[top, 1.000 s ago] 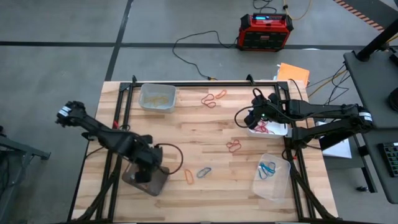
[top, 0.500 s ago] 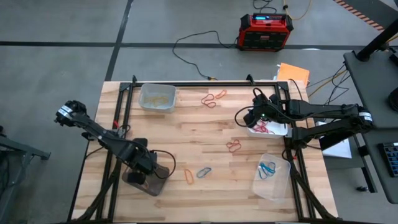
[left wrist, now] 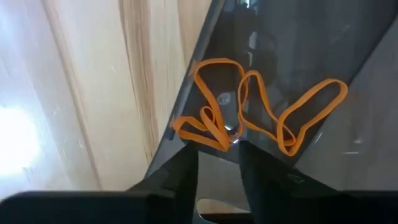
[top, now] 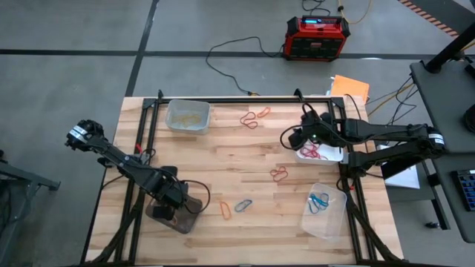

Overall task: Sort rubber bands into baskets
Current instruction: Put the red rubber band into the white bin

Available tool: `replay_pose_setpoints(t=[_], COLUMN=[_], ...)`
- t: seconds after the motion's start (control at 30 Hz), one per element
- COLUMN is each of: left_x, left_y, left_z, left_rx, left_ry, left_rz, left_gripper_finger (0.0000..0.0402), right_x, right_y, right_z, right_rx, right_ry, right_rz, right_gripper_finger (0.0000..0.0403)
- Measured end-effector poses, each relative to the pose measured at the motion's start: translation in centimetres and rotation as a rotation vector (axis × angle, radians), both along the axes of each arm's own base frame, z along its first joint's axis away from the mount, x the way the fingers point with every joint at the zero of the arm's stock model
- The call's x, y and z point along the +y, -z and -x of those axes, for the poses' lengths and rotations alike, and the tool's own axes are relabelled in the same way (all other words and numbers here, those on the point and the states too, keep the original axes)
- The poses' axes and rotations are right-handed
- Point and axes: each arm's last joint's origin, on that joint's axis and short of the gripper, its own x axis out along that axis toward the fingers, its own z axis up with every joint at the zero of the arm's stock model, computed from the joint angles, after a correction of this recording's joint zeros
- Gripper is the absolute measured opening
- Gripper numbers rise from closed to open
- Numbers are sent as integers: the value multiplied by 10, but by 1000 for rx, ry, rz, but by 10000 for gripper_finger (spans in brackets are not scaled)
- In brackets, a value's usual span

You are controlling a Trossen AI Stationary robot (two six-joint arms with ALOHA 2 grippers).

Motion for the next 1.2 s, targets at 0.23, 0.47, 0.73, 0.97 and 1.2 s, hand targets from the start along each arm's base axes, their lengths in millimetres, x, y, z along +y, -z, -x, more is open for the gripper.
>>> replay_pose_setpoints(t=[0.23,0.47,0.73,0.97,1.2], left_x=[-6,-12,-20,-21,-24], left_y=[-21,-66,-81,-67,-74], left_z=[-10,-30,-57,-69,-75], left_rx=[-70,-326,-646,-778,-866], left_ry=[89,208,383,426,392], left_rz=[41,-63,-124,-103,-78], left_gripper_finger=[130,125,123,123,123], right_x=[0,12,39,54,64], right_y=[-4,-14,4,40,75], right_z=[-6,-25,-51,-60,-74], right_rx=[-41,-152,-98,150,324], right_ry=[-50,-203,-535,-635,-732], right_rz=[43,129,60,-15,-75], right_gripper_finger=[172,157,150,151,162])
